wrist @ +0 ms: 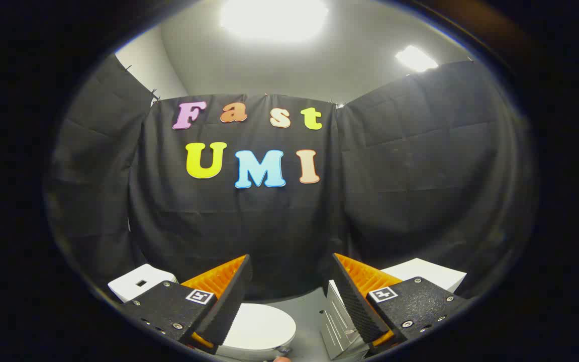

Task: Open the toilet lid.

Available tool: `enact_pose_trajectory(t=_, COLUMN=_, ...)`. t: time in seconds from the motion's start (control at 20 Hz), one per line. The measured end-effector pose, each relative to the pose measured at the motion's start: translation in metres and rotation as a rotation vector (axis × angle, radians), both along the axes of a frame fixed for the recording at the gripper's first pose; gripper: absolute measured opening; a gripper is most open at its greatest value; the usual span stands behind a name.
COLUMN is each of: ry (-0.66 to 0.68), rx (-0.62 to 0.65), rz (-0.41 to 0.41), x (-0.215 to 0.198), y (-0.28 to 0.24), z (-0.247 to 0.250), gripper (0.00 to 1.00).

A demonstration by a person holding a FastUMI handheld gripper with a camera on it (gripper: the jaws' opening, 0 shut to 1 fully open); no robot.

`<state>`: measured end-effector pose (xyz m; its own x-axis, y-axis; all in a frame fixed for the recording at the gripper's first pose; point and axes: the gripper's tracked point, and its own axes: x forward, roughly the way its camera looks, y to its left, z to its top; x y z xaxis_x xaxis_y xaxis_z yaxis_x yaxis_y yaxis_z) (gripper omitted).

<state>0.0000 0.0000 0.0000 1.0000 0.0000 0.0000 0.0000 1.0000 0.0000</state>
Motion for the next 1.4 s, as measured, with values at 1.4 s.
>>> enact_pose_trajectory(t=1.4, ry=0.129, rx=-0.095, rz=0.128, x=0.040, y=0.043, z=-0.090, gripper=0.96)
